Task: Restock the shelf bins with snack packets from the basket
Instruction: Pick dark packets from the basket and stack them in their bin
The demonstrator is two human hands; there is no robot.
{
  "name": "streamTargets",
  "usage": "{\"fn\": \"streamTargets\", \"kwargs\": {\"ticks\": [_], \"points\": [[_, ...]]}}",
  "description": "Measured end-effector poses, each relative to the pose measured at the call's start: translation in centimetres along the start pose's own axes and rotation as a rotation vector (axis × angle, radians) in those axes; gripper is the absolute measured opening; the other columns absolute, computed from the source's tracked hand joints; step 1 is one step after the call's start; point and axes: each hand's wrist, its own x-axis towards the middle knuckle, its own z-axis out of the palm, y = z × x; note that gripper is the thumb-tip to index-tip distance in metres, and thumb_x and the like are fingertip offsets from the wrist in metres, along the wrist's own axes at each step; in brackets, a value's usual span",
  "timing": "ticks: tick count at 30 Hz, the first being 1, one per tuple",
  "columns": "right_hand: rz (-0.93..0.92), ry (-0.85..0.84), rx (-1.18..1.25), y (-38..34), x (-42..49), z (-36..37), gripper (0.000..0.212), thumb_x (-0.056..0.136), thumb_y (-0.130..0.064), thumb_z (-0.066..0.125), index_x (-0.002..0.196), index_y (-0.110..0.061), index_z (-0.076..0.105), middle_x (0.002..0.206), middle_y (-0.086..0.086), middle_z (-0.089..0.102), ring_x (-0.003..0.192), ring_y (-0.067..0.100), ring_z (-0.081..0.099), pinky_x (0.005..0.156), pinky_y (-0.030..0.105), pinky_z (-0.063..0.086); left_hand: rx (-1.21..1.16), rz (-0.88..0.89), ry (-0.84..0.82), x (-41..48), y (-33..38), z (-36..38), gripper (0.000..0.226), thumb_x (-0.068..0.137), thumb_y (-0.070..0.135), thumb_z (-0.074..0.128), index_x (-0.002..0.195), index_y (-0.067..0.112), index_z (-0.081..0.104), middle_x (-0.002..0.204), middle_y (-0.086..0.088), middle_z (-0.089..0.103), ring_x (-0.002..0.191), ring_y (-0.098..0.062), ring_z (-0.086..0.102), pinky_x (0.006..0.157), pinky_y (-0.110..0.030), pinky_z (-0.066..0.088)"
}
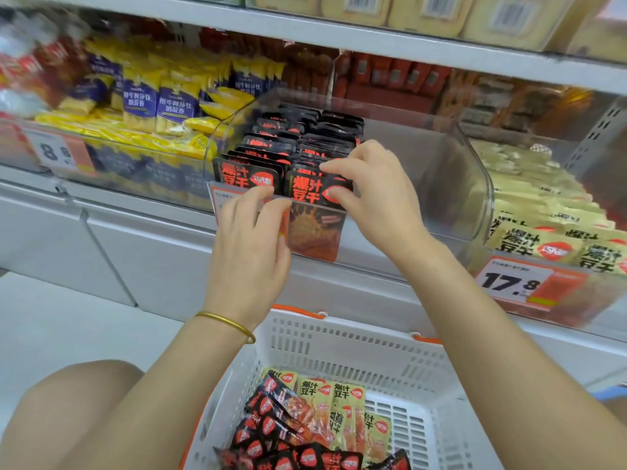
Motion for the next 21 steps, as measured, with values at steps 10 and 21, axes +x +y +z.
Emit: {"fn": "streamTargets", "kwargs": {"ticks": [10,21], "points": [[0.304,-0.479,0.255,1.2,-15.8,9.8,0.022,0.087,-0.007,0.055,0.103,-0.016,0.066,0.097,0.0,0.06,0.087,0.015,0.058,0.08,0.035,0.048,0.075,-0.127,-0.56,-4.0,1.1,1.0,0.028,0.09,0.014,0.05,0.117,0.013,0.058,0.124,-0.004,0.051,0.118,-0.026,0.036,0.098,-0.036,0.035],[0.438,-1.136,0.235,1.8,-24.5,17.0,0.017,0.085,-0.01,0.066,0.068,-0.014,0.063,0.094,0.002,0.071,0.091,0.016,0.065,0.076,0.029,0.05,0.192,-0.074,-0.798,-4.8,1.4,2.7,0.028,0.094,0.025,0.046,0.118,0.015,0.057,0.121,-0.005,0.054,0.116,-0.025,0.041,0.099,-0.039,0.038]]}}
